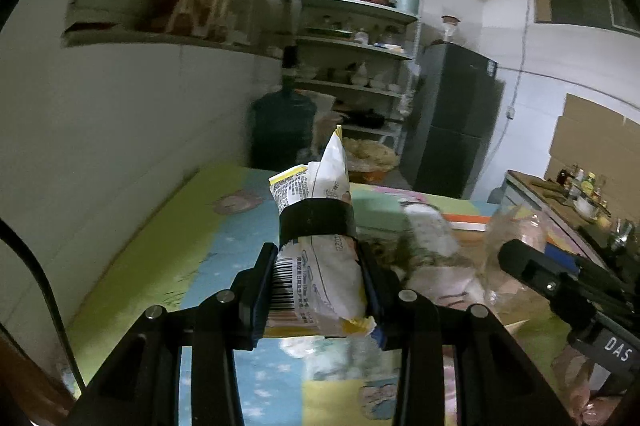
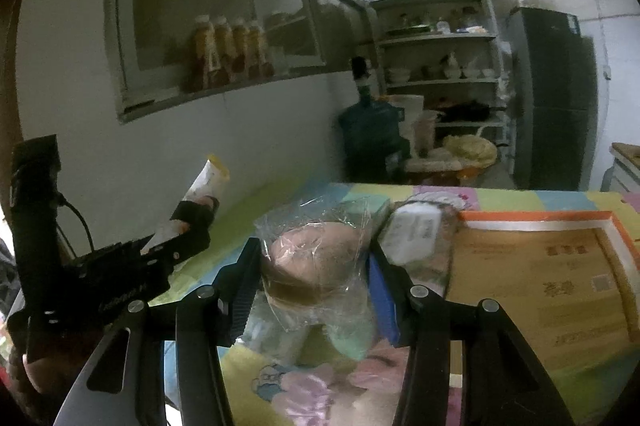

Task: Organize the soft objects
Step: 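Carry the snack bag with the left gripper over the cardboard box lid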

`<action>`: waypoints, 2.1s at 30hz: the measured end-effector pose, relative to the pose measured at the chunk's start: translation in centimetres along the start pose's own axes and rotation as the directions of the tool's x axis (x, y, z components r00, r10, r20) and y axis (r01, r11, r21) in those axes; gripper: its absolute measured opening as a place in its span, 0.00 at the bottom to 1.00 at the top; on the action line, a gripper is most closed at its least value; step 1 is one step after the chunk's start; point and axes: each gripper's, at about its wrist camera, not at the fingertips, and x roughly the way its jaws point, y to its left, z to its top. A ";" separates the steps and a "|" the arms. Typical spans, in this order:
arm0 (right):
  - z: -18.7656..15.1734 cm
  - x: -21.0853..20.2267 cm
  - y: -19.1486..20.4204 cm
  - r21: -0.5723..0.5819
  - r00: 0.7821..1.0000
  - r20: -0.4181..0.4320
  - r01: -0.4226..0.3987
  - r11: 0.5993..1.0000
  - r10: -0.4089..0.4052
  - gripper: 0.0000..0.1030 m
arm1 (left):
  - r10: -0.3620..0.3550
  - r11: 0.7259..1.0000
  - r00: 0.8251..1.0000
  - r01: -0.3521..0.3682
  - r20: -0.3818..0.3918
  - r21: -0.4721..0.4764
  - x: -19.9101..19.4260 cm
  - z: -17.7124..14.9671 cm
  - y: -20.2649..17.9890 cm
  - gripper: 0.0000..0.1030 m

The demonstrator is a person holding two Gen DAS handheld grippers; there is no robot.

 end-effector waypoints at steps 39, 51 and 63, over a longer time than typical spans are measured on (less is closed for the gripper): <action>-1.0 -7.3 -17.7 0.175 0.946 -0.001 0.318 0.932 -0.323 0.50 | -0.233 0.961 0.959 0.252 -0.161 0.113 7.4 -0.7 -19.9 0.38; -2.7 -8.0 -23.2 0.228 0.918 -0.059 0.396 0.890 -0.393 0.50 | -0.241 0.952 0.938 0.279 -0.249 0.130 11.0 -3.2 -24.5 0.38; -3.8 -7.1 -26.3 0.246 0.905 -0.129 0.426 0.871 -0.406 0.50 | -0.241 0.944 0.915 0.298 -0.323 0.142 14.0 -4.9 -26.9 0.37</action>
